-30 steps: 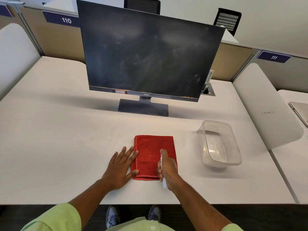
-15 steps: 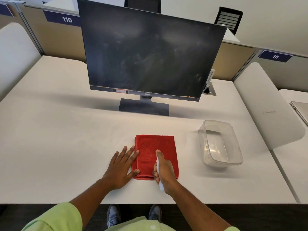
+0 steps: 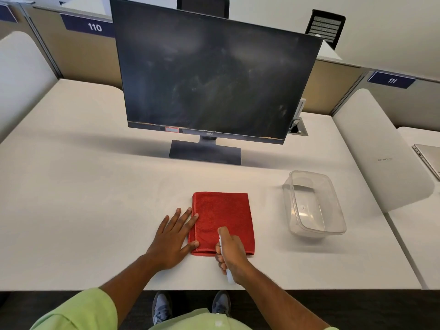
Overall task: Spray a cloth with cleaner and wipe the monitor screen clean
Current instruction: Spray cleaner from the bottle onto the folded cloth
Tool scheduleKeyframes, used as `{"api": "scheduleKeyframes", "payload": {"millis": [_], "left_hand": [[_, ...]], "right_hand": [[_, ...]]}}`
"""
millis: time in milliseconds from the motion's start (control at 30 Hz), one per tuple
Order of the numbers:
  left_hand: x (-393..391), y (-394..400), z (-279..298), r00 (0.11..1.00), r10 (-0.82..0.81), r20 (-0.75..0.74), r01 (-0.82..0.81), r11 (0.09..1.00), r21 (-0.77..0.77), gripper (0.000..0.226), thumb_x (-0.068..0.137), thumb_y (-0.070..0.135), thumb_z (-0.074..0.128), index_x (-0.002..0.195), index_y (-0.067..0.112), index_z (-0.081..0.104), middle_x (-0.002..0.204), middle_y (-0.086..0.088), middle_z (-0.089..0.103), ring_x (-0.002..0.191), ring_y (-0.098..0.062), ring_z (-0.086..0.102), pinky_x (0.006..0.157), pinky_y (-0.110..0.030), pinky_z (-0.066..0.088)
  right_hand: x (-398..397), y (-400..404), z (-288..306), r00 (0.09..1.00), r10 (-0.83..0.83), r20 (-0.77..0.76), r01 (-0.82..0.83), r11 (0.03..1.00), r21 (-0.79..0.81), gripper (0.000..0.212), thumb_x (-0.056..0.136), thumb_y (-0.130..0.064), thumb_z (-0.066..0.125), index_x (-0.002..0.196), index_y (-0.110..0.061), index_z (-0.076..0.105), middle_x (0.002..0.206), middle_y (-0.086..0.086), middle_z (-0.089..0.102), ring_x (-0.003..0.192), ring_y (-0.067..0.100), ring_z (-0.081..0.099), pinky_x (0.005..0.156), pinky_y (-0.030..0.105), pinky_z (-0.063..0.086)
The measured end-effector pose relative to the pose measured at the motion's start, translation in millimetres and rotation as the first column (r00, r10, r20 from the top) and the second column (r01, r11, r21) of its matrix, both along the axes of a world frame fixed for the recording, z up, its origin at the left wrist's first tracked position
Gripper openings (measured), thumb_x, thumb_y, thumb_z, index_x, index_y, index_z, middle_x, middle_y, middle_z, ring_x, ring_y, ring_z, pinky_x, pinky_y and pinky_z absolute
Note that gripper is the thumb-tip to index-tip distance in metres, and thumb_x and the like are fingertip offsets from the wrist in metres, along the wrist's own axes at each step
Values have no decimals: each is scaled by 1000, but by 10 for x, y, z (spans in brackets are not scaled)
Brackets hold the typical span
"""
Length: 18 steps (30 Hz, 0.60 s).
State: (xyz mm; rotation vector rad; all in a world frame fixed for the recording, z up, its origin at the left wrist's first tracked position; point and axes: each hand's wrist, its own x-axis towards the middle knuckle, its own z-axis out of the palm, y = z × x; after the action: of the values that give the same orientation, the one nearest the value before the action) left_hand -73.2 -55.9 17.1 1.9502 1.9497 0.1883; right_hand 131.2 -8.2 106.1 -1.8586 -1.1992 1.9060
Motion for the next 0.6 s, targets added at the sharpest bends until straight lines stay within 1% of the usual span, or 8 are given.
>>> {"api": "scheduleKeyframes", "payload": {"millis": [67,133,200,300,367,467,600], "left_hand": [[2,0,10,1000,2,0,-2,1000,-1,79,94,78,20,153,45,-21,163,16,-24,150,-13,-28,122,-40,-14],[3,-1,22,1000,1,-4,-1,1000,-5,79,94,78,20,153,46,-21,162,16,-25,150,-13,-28,122,-40,-15],[3,-1,28,1000,0,-9,0,1000,-5,79,94,79,19,153,45,-21,163,15,-24,150,-14,-28,122,-40,-15],[4,3,38,1000,-2,-14,2,1000,-15,79,93,79,17,153,45,-21,163,15,-24,149,-14,-28,122,-41,-14],[1,3,39,1000,-4,-18,3,1000,-17,78,93,79,16,153,45,-22,162,15,-25,149,-13,-29,123,-42,-13],[-3,-3,45,1000,-8,-11,8,1000,-10,77,93,79,16,152,47,-22,162,16,-25,149,-12,-30,122,-40,-14],[-13,-2,38,1000,-10,-15,10,1000,-7,77,93,79,16,152,47,-22,163,16,-24,149,-12,-29,123,-41,-13]], "right_hand": [[0,-16,11,1000,14,5,-14,1000,-6,54,104,-55,47,63,-21,45,55,-1,42,45,11,33,46,24,28],[-9,-41,29,997,76,28,-76,997,5,59,103,-63,46,60,-22,47,55,-1,44,44,12,35,47,24,30],[-17,-74,29,991,132,34,-133,991,23,56,103,-59,44,62,-22,48,55,-1,45,45,12,35,47,26,30],[11,-103,15,989,148,24,-148,988,43,48,105,-50,42,66,-21,47,55,-3,42,45,11,33,47,27,27],[60,-89,14,994,108,20,-108,993,41,48,106,-49,43,68,-20,46,55,-3,42,44,11,33,47,26,27],[187,-21,-4,999,-2,44,1,999,37,53,106,-54,46,68,-18,48,54,-1,44,43,11,35,45,24,29],[415,82,-78,992,-115,48,111,991,75,44,105,-48,45,75,-17,46,58,0,43,46,12,34,46,26,28]]}}
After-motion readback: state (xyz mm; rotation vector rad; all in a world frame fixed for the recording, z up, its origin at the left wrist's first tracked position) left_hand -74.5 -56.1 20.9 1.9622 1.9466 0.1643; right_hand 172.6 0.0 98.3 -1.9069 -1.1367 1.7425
